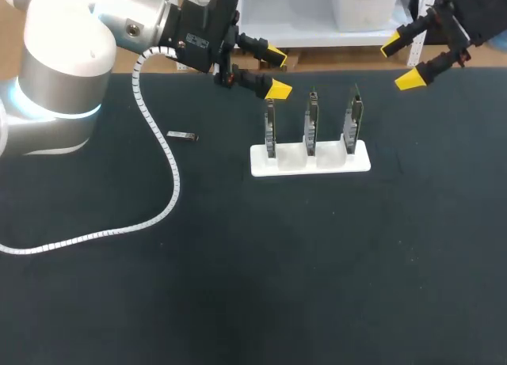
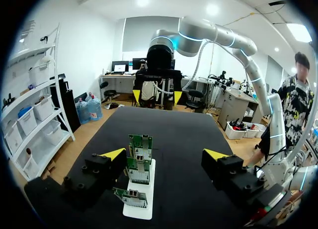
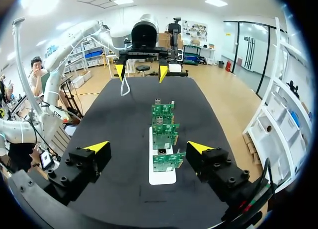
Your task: Pick up the optical module with the left hand, and insert it into the network port with the right hand.
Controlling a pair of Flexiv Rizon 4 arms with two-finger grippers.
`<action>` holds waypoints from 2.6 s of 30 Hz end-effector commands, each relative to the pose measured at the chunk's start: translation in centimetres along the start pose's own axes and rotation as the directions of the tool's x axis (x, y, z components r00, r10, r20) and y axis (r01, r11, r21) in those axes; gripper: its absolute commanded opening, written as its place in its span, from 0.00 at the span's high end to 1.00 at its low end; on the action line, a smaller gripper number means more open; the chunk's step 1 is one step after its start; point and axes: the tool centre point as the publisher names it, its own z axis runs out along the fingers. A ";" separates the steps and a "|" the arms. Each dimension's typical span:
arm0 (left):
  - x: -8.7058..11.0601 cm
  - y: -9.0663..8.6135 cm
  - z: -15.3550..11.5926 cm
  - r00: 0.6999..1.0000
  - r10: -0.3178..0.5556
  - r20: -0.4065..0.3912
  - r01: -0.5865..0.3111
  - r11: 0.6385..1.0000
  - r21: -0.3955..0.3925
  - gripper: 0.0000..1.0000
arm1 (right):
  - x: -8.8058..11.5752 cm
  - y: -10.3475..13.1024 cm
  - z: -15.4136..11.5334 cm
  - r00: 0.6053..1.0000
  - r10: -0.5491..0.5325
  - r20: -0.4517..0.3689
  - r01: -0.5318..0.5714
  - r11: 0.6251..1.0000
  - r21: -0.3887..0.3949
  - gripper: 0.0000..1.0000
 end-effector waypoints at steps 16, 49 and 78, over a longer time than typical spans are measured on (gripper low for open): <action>1.0 -0.7 -3.9 0.995 0.037 -0.097 -0.038 0.999 -0.007 0.00 | 0.0 0.2 0.0 1.000 0.000 -0.001 0.000 1.000 0.006 0.00; 12.2 -2.8 -10.5 0.970 -0.159 -0.185 0.137 0.982 -0.127 0.00 | 0.0 0.2 0.0 1.000 0.000 -0.001 0.000 1.000 0.006 0.00; 12.1 6.5 -18.3 0.877 0.143 -0.459 -0.119 0.990 0.081 0.00 | 0.0 0.2 0.0 1.000 0.000 -0.001 0.000 1.000 0.006 0.00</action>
